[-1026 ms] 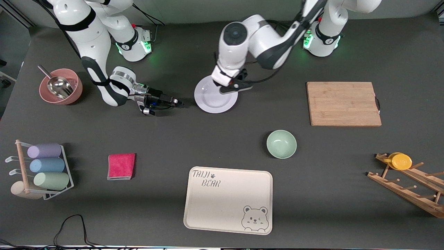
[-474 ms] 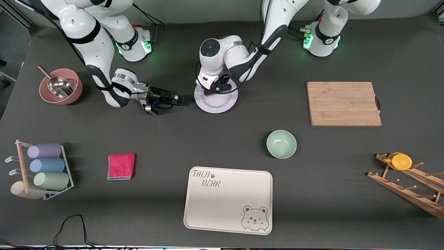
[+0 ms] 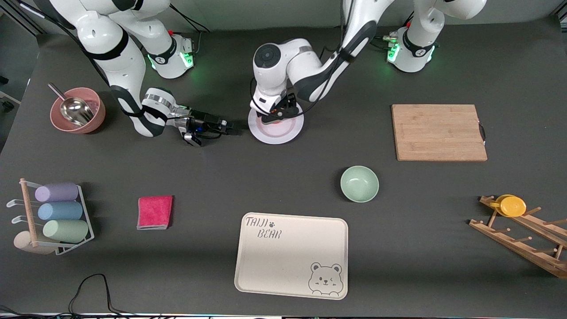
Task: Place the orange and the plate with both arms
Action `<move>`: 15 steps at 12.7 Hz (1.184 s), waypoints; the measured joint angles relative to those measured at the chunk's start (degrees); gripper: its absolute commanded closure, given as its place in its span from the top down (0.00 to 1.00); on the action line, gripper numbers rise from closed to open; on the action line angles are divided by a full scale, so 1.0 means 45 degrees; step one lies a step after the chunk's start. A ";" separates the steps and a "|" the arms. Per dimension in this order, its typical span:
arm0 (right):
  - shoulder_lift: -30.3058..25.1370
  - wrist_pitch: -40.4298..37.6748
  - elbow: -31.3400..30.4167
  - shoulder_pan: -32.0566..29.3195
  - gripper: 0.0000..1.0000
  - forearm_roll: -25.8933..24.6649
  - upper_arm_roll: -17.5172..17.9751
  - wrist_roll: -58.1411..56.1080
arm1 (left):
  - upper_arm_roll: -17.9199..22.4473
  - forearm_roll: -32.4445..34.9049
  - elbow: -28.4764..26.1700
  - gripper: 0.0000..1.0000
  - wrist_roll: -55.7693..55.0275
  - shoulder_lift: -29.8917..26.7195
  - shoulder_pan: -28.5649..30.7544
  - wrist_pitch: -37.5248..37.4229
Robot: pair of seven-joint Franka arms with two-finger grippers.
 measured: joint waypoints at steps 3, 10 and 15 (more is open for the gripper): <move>0.0003 -0.0007 -0.0001 -0.0003 1.00 0.0000 0.0001 -0.0010 | 0.0050 -0.0167 0.0016 1.00 0.1619 -0.2120 0.1347 -0.2317; 0.0034 -0.0064 -0.0046 0.0002 1.00 0.0059 0.0026 -0.0418 | 0.0468 -0.0975 -0.0048 1.00 1.2445 -0.5701 0.8960 -0.5229; -0.0116 0.0014 -0.0337 0.0490 0.99 0.1277 0.0005 -0.0481 | 0.0783 -0.1234 -0.0036 1.00 1.6013 -0.6771 1.1179 -0.6563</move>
